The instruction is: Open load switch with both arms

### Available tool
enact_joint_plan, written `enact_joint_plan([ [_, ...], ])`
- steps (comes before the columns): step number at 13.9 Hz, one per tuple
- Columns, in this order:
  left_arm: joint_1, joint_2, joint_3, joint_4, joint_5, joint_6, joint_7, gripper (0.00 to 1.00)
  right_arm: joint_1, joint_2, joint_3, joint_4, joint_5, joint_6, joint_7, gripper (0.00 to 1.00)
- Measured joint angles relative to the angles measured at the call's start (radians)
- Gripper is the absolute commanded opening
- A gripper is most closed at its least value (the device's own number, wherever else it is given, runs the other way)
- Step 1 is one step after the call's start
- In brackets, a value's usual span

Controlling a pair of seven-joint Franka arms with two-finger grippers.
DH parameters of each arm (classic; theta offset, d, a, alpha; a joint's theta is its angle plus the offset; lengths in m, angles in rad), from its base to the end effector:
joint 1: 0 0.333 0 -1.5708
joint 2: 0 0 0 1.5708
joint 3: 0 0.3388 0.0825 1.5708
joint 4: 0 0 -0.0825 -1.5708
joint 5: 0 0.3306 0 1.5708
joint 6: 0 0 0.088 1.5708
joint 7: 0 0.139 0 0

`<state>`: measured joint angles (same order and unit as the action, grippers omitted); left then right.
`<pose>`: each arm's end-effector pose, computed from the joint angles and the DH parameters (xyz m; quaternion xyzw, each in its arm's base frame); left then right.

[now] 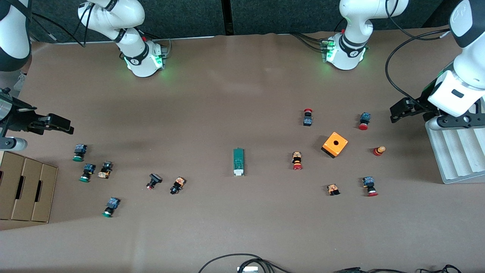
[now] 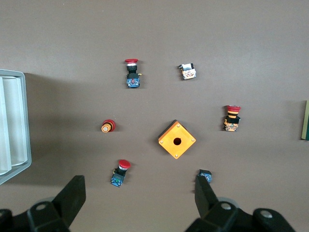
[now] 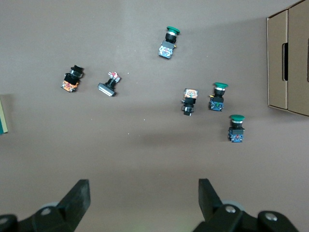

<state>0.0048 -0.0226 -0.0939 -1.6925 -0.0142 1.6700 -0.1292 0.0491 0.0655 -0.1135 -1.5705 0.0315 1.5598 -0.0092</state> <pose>0.4978 -0.0468 0.5839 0.9998 0.0208 -0.0007 0.0060 0.5162 -0.0269 0.5814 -0.9988 0.0280 0.0374 0.0134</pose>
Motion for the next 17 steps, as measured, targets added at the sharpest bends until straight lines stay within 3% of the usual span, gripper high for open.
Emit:
enact_joint_plan([
  [10, 0.0, 0.019, 0.0, 0.009, 0.0, -0.01, 0.0, 1.0, -0.001, 0.005, -0.002, 0.0, 0.0, 0.007, -0.002, 1.0],
  [17, -0.002, 0.123, -0.001, 0.146, 0.0, -0.017, 0.0, 1.0, 0.004, 0.047, 0.006, -0.002, 0.003, 0.054, -0.003, 1.0],
])
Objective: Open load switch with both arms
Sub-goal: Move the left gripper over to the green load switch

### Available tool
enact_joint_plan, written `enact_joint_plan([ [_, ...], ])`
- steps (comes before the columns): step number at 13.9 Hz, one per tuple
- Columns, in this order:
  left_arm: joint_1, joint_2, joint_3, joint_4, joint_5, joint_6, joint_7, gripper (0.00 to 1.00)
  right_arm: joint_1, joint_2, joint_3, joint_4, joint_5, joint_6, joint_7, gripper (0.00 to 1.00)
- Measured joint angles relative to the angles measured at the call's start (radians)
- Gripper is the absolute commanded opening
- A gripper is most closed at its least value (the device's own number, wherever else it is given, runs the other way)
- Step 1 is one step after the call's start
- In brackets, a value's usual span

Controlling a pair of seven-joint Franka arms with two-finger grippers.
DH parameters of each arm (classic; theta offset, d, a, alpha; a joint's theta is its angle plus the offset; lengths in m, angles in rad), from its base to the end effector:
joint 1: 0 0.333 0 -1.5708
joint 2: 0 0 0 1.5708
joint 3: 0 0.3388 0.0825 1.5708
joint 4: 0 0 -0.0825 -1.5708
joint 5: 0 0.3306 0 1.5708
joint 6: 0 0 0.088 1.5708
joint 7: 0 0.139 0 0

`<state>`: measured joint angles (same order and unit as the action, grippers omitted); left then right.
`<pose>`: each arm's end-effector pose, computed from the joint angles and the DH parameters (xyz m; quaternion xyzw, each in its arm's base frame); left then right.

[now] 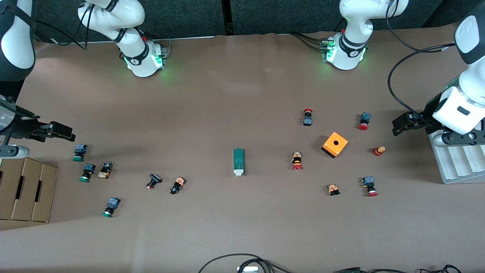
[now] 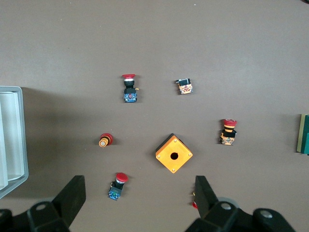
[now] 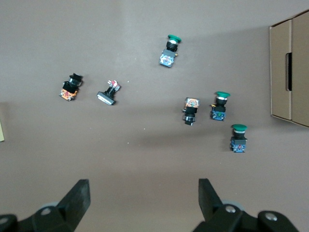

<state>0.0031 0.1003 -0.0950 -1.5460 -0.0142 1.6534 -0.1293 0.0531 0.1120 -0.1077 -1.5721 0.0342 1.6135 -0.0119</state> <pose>0.5386 -0.0489 0.5811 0.9997 0.0195 0.0024 0.0122 0.5351 -0.0215 0.5605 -0.9991 0.0225 0.0346 0.0122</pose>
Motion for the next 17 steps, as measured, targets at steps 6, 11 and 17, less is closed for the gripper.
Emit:
enact_joint_plan([
  [6, -0.034, 0.0, -0.032, 0.008, -0.028, -0.011, -0.114, 0.99, 0.024, 0.098, 0.006, 0.0, 0.001, 0.013, 0.0, 1.0],
  [11, -0.11, 0.0, -0.135, 0.01, -0.018, 0.03, -0.415, 0.97, 0.024, 0.098, 0.003, 0.006, 0.001, 0.012, 0.0, 1.0],
  [17, -0.3, 0.054, -0.166, 0.007, 0.099, 0.137, -0.717, 0.98, 0.018, 0.112, -0.004, 0.004, 0.002, 0.008, -0.044, 1.0],
])
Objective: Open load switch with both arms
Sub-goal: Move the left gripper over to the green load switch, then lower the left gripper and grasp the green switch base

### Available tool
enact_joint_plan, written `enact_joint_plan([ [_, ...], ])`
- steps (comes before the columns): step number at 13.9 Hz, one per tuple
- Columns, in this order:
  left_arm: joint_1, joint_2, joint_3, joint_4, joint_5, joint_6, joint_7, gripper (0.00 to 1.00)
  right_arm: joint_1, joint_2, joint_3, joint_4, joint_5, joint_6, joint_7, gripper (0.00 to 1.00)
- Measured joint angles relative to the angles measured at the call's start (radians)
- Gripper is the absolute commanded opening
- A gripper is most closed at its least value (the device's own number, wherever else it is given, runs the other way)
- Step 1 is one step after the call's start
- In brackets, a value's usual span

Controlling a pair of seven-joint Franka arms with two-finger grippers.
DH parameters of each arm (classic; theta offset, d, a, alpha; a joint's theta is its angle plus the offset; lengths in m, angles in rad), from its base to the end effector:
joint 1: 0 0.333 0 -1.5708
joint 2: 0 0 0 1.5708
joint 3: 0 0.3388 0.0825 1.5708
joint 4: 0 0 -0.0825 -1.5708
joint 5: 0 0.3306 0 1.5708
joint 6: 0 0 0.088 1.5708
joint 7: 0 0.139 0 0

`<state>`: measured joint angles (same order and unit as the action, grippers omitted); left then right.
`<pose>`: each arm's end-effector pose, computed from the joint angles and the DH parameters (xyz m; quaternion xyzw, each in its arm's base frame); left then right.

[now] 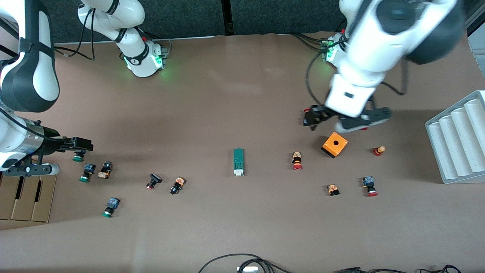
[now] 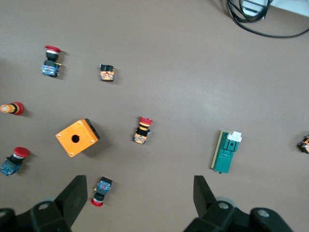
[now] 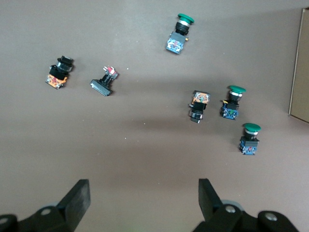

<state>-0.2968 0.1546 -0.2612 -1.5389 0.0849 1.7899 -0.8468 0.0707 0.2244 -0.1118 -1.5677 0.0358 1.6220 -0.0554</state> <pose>0.4961 -0.2849 0.5694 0.9887 0.1391 0.0530 0.0160 0.5594 -0.0124 0.5016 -0.9964 -0.0050 0.0839 0.0093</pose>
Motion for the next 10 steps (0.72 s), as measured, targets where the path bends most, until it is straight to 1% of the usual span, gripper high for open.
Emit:
enact_joint_plan([
  [3, -0.139, 0.068, -0.003, -0.001, 0.084, 0.084, -0.208, 0.98, -0.001, 0.02, -0.001, 0.0, 0.0, 0.0, -0.062, 1.0],
  [6, -0.2, 0.128, -0.002, -0.002, 0.12, 0.168, -0.282, 0.99, -0.004, 0.02, -0.002, 0.002, 0.016, 0.0, -0.094, 1.0],
  [8, -0.244, 0.171, -0.002, -0.003, 0.211, 0.21, -0.36, 0.99, -0.002, 0.02, 0.002, 0.005, 0.052, 0.0, -0.102, 1.0],
  [10, -0.302, 0.224, -0.002, -0.006, 0.311, 0.253, -0.451, 0.99, 0.0, 0.016, 0.007, 0.009, 0.063, 0.0, -0.109, 1.0],
])
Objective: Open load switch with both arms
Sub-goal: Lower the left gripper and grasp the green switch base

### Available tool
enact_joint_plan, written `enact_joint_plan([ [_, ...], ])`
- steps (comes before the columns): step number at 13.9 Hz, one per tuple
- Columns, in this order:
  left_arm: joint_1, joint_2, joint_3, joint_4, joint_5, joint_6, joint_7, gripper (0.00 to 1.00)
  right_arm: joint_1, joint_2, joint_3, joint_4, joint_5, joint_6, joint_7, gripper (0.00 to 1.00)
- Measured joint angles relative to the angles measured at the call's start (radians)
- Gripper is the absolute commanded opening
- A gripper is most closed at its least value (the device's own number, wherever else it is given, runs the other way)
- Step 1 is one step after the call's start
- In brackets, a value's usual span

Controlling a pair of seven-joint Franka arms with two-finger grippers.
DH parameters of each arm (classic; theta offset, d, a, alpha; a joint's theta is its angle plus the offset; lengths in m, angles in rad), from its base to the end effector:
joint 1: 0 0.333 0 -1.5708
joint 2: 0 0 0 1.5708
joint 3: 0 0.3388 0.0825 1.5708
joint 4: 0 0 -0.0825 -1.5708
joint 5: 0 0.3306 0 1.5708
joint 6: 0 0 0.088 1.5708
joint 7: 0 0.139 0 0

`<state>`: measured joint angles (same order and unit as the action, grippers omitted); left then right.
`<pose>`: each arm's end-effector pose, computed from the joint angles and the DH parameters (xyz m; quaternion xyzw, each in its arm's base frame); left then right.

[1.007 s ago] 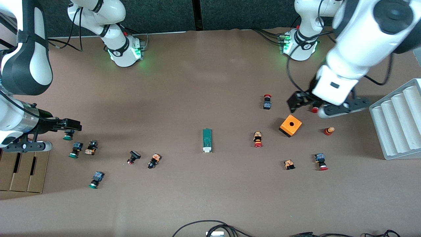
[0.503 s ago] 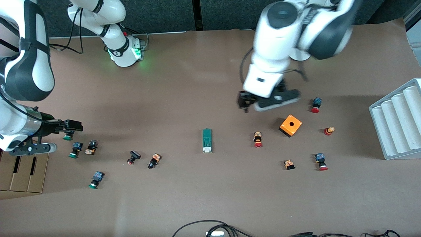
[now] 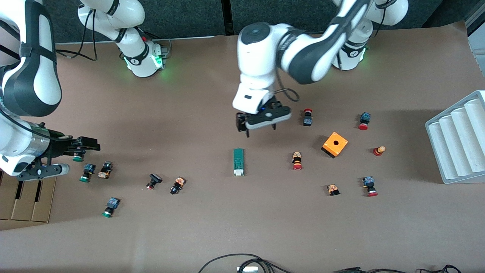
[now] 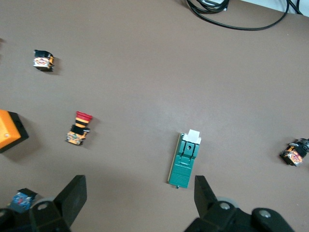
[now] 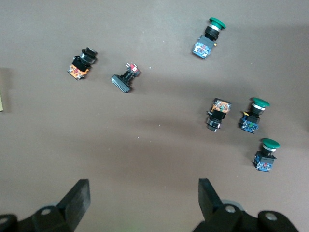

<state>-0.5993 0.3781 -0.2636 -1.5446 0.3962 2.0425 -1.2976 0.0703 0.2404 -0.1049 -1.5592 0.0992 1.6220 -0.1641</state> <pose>0.4620 -0.4527 0.4635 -0.9775 -0.1486 -0.1499 0.0041 0.5638 -0.0004 0.4964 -0.9938 -0.0579 0.0838 0.0451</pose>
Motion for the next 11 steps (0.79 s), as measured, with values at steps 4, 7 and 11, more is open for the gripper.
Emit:
enact_joint_plan([
  [4, -0.09, 0.116, 0.0, -0.015, 0.22, 0.087, -0.188, 0.99, 0.001, -0.003, 0.001, 0.004, 0.0, 0.0, -0.017, 1.0],
  [7, -0.122, 0.197, 0.0, -0.034, 0.376, 0.17, -0.328, 0.99, 0.006, -0.003, 0.003, 0.016, 0.0, 0.0, -0.017, 1.0],
  [11, -0.124, 0.218, 0.002, -0.14, 0.619, 0.273, -0.492, 0.99, 0.017, -0.003, 0.004, 0.021, 0.0, 0.0, -0.021, 1.0],
])
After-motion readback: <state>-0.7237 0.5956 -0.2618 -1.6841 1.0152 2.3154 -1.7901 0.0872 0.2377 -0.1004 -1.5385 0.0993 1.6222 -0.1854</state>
